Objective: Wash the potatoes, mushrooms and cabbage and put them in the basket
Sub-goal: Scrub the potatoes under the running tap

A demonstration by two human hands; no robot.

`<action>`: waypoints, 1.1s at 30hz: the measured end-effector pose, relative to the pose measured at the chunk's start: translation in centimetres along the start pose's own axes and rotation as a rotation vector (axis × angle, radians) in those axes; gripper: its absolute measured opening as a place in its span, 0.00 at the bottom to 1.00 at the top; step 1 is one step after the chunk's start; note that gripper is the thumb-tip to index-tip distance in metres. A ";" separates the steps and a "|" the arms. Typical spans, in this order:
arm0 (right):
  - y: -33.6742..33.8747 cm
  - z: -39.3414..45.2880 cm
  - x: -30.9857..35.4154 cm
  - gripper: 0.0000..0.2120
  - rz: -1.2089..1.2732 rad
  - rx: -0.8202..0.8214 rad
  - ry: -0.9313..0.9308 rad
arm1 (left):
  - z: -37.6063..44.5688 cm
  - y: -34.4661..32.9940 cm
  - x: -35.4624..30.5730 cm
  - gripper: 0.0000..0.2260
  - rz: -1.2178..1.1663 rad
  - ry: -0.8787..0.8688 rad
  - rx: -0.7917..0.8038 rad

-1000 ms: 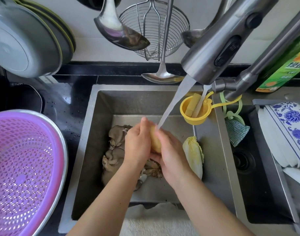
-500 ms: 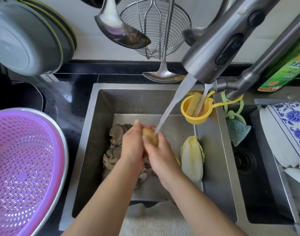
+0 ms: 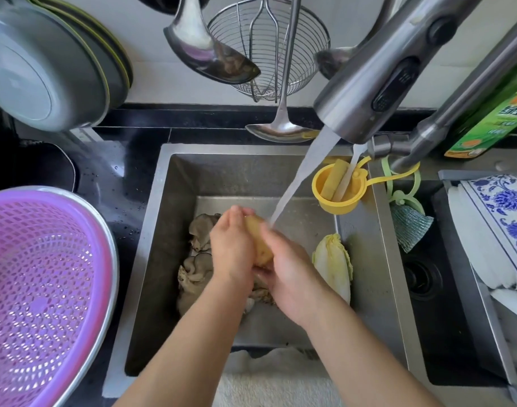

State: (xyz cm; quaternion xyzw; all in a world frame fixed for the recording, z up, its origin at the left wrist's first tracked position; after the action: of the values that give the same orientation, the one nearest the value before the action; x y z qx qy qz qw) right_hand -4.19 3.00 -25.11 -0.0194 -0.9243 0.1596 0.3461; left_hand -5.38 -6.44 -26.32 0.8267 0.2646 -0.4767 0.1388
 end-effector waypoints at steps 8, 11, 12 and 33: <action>0.4 1.3 0.7 0.22 -0.516 -0.288 0.194 | -0.7 -0.1 1.2 0.23 -0.281 0.353 0.169; 0.9 2.5 0.9 0.28 -0.729 -0.473 0.370 | -2.2 -1.6 2.4 0.19 -0.308 0.431 0.261; 0.8 2.4 0.7 0.27 -0.793 -0.474 0.412 | -2.2 -1.8 2.7 0.19 -0.342 0.450 0.257; 4.7 -0.3 -1.3 0.12 -0.105 -0.126 0.175 | 0.2 -0.8 3.1 0.10 -0.344 0.412 0.290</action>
State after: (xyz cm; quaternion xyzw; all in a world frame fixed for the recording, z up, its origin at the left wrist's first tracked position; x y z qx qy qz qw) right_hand -3.35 7.31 -27.16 -0.0068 -0.8985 0.0806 0.4315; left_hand -4.71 -4.89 -29.09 0.8602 0.3524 -0.3484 -0.1202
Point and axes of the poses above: each hand's wrist, its own z-axis towards the middle knuckle, its own y-axis out of the back of the hand, x = y × z, the point moved 3 cm from there along z, towards the middle knuckle, and after that the axes turned 4 degrees about -z, right-handed, at the moved point
